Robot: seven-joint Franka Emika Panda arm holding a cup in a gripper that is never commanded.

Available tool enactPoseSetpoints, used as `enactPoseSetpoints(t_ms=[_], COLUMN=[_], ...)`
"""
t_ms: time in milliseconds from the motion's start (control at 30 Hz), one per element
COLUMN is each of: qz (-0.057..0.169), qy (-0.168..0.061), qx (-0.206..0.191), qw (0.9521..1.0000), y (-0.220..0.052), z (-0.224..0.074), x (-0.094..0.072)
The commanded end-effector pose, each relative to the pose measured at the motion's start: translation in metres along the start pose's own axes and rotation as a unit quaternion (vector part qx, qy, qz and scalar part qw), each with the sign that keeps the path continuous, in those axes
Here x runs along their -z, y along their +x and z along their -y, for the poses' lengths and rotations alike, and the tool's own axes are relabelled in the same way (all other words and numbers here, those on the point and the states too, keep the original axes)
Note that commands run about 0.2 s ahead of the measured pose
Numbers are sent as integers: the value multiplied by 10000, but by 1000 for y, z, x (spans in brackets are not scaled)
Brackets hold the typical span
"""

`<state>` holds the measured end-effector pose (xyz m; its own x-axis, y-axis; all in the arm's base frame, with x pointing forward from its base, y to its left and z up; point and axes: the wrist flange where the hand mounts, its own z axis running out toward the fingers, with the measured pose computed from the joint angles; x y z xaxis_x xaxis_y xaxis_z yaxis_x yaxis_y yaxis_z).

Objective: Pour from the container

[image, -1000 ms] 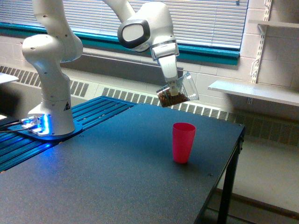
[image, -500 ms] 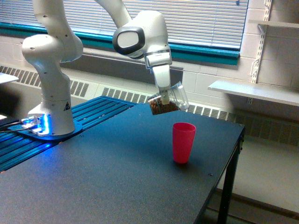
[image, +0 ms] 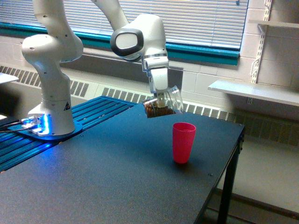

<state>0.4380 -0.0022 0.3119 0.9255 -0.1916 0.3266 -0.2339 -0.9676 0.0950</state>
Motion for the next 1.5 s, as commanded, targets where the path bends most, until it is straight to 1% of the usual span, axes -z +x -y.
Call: enactPoseSetpoints(t_ms=[33, 267, 633, 767, 1133, 1500], qz=[44, 101, 102, 113, 163, 209], qy=[-172, -330, -455, -538, -792, -1013], qx=[-102, -49, 50, 115, 364, 496], qw=[9998, 9994, 9989, 9984, 9961, 9934], y=[-2, -2, 5, 9, 12, 12], z=[-7, -8, 2, 6, 10, 9], x=[-1, -5, -5, -5, -4, -4])
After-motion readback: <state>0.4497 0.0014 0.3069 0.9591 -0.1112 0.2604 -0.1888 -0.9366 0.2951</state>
